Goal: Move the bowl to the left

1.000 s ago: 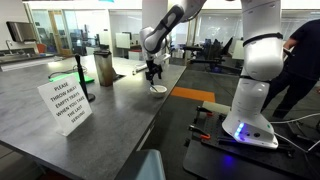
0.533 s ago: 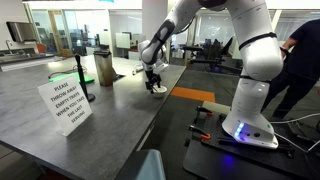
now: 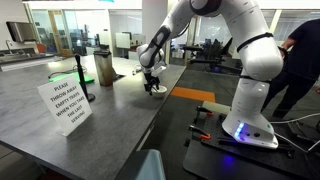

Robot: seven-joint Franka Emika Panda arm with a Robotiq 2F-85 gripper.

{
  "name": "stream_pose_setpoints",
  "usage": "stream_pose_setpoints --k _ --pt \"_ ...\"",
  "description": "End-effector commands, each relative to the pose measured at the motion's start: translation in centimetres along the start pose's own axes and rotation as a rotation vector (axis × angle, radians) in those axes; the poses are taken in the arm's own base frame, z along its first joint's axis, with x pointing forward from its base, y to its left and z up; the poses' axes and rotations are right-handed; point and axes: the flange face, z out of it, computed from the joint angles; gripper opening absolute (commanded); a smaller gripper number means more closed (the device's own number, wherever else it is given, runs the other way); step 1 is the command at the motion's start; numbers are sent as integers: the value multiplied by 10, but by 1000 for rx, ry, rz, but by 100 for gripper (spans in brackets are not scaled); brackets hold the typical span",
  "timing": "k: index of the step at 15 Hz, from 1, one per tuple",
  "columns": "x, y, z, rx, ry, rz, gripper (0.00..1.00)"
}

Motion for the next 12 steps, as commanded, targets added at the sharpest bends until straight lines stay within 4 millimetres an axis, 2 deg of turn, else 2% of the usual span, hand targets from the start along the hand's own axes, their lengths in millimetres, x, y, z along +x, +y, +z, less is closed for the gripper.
stream_pose_setpoints --k 1,2,3,7,11,12 --pt "14 2 4 -6 -3 -41 87" --pt "17 2 7 -5 -3 -48 83" --pt "20 2 9 -5 -5 -49 66" --pt "27 8 17 -22 -9 -53 34" --pt "28 13 14 -67 6 -56 3" --pt "27 13 12 -90 12 -62 0"
